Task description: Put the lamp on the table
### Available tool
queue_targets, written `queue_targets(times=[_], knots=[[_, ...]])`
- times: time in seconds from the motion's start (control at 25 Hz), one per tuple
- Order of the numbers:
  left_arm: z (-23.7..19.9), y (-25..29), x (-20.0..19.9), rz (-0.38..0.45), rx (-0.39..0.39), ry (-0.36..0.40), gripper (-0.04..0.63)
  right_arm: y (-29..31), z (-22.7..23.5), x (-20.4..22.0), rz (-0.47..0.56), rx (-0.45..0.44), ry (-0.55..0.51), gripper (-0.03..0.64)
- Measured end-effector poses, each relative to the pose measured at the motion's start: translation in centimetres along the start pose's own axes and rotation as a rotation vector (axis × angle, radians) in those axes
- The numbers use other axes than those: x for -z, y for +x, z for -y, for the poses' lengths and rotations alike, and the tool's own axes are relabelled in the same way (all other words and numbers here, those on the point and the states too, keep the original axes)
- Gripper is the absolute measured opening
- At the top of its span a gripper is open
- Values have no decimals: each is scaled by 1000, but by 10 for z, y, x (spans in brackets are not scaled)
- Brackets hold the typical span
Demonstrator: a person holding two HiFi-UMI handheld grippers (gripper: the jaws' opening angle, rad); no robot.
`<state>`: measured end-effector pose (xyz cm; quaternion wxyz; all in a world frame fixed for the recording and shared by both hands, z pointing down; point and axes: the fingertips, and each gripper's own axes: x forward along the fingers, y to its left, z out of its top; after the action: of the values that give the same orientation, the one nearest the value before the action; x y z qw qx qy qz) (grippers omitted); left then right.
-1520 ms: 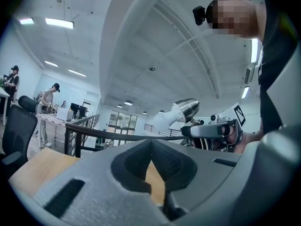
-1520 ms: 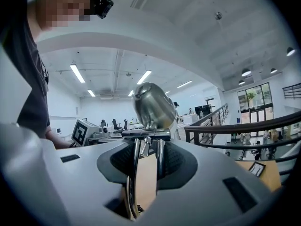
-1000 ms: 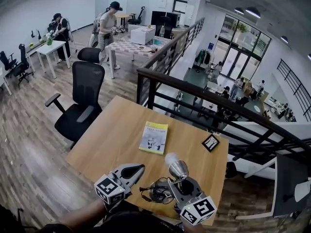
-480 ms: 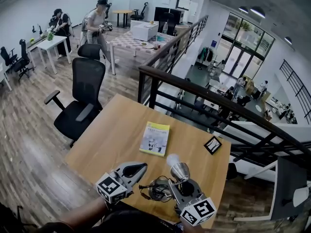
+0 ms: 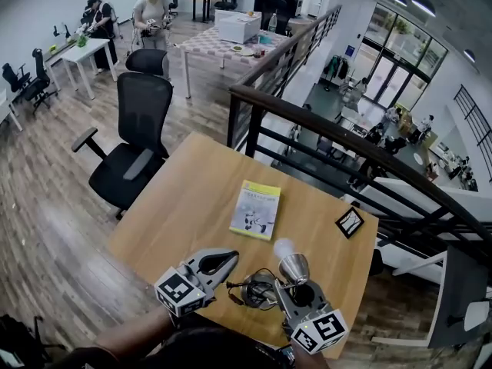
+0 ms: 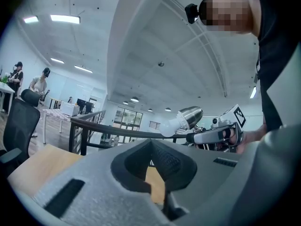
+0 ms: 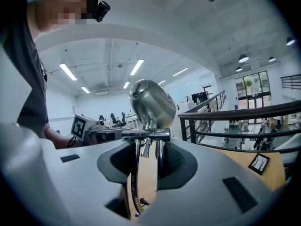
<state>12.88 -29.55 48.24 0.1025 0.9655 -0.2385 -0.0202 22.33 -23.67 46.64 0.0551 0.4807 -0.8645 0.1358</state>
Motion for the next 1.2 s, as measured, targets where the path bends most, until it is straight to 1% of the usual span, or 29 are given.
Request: queue_targets(times=[0.12, 0.36, 0.6, 0.72, 0.92, 1.2], knots=[[-13, 3, 8, -9, 3, -4, 8, 14, 4, 7, -28, 1, 8, 110], [-36, 7, 26, -35, 7, -54, 8, 39, 14, 21, -59, 5, 32, 106], [-50, 10, 28, -54, 3, -93, 8, 58, 19, 25, -91, 2, 37, 106], [-57, 10, 32, -56, 9, -87, 9, 66, 22, 28, -104, 1, 42, 106], [-65, 7, 39, -69, 8, -107, 8, 82, 27, 36, -128, 1, 52, 106], [-78, 4, 49, -83, 2, -119, 9, 97, 35, 40, -132, 8, 59, 104]])
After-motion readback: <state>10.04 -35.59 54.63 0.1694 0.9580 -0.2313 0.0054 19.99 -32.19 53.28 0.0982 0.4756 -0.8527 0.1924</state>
